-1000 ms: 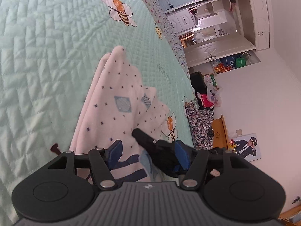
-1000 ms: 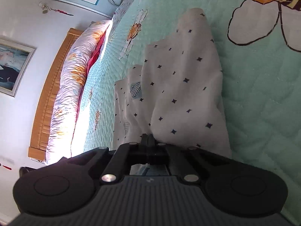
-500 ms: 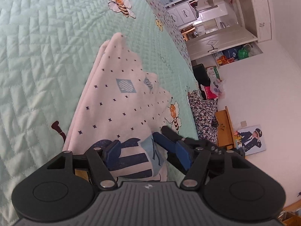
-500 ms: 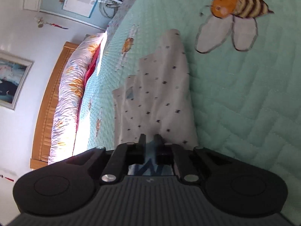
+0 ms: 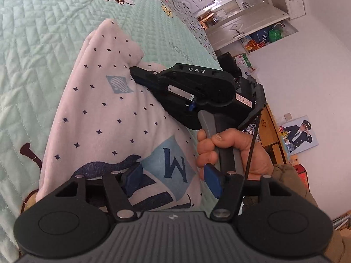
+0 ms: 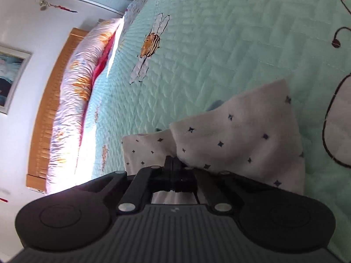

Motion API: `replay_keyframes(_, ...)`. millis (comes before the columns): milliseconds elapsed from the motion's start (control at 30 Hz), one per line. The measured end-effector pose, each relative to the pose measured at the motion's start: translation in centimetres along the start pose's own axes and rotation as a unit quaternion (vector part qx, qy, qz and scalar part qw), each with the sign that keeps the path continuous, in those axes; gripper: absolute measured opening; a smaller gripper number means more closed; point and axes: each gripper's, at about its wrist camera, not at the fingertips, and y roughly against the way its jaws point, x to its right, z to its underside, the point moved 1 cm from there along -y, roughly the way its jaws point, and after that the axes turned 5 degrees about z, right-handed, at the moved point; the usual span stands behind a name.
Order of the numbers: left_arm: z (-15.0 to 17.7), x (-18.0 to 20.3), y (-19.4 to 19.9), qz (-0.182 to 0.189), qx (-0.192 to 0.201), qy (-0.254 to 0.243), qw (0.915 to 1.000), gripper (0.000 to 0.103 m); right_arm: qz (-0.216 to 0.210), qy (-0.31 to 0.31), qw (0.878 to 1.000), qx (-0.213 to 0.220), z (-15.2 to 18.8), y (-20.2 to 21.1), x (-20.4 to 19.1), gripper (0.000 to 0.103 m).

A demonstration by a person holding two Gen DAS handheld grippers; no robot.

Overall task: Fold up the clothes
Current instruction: 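Release the garment with both grippers and pull them back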

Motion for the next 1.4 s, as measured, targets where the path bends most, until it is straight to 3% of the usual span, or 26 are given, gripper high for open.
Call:
replay_keyframes(67, -0.2, -0.2, 0.0, 0.0, -0.001, 0.009, 1.0, 0.065, 0.004, 0.012, 1.0, 0.024, 1.0, 1.5, -0.4, 0.004)
replay_keyframes(133, 0.4, -0.5, 0.7, -0.011, -0.005, 0.01, 0.9999, 0.065, 0.004, 0.032, 0.998, 0.058, 2.0, 3.8, -1.4, 0.03)
replay_keyframes(167, 0.6, -0.2, 1.1, -0.02, -0.007, 0.009, 0.9997, 0.065, 0.014, 0.044, 0.996, 0.07, 2.6, 4.9, -2.2, 0.054)
replay_keyframes(200, 0.8, 0.3, 1.5, -0.031, -0.009, 0.007, 0.9995, 0.066, 0.026, 0.057, 0.995, 0.081, 3.2, 6.0, -3.0, 0.064)
replay_keyframes(333, 1.5, 2.3, 3.7, -0.063, 0.003, -0.014, 0.9979, 0.07, 0.096, 0.124, 0.98, 0.119, 6.0, 9.9, -6.4, 0.066)
replay_keyframes(433, 2.4, 3.3, 5.8, -0.073, 0.019, -0.022, 0.997, 0.073, 0.13, 0.161, 0.97, 0.127, 8.5, 12.1, -8.2, 0.073)
replay_keyframes(567, 3.8, 4.1, 8.1, -0.104, 0.034, -0.02, 0.9937, 0.076, 0.174, 0.207, 0.954, 0.128, 12.3, 13.4, -10.4, 0.073)
replay_keyframes(667, 4.9, 4.0, 9.7, -0.132, 0.041, -0.004, 0.9903, 0.076, 0.161, 0.221, 0.955, 0.114, 14.6, 13.5, -11.0, 0.077)
replay_keyframes(733, 5.7, 3.9, 10.7, -0.147, 0.042, 0.006, 0.9882, 0.076, 0.079, 0.172, 0.976, 0.108, 15.4, 13.7, -9.5, 0.077)
replay_keyframes(833, 6.6, 4.2, 11.7, -0.167, 0.042, 0.007, 0.985, 0.079, 0.003, 0.095, 0.991, 0.089, 15.8, 12.7, -6.7, 0.074)
replay_keyframes(900, 6.8, 4.4, 12.1, -0.181, 0.039, 0.0, 0.9826, 0.079, 0.0, 0.064, 0.994, 0.086, 15.9, 11.7, -5.0, 0.05)
replay_keyframes(967, 6.4, 4.8, 12.0, -0.19, 0.039, -0.013, 0.9809, 0.079, -0.001, 0.042, 0.995, 0.088, 15.9, 11.0, -3.8, 0.036)
replay_keyframes(1033, 5.9, 5.2, 11.7, -0.198, 0.04, -0.026, 0.9789, 0.079, -0.007, 0.035, 0.994, 0.104, 16.0, 10.7, -2.9, 0.031)
replay_keyframes(1100, 5.2, 5.7, 10.8, -0.208, 0.038, -0.042, 0.9766, 0.079, 0.021, 0.02, 0.994, 0.102, 15.8, 9.6, -1.2, 0.024)
replay_keyframes(1167, 4.6, 6.2, 9.6, -0.218, 0.03, -0.059, 0.9738, 0.079, 0.021, 0.015, 0.995, 0.099, 15.8, 9.5, -0.9, 0.0)
replay_keyframes(1333, 3.6, 6.8, 6.9, -0.243, 0.01, -0.104, 0.9643, 0.08, 0.014, 0.007, 0.996, 0.093, 16.1, 9.7, -0.6, 0.0)
replay_keyframes(1400, 3.2, 7.0, 5.8, -0.253, 0.005, -0.123, 0.9597, 0.08, 0.011, 0.003, 0.996, 0.091, 16.1, 9.7, -0.5, 0.009)
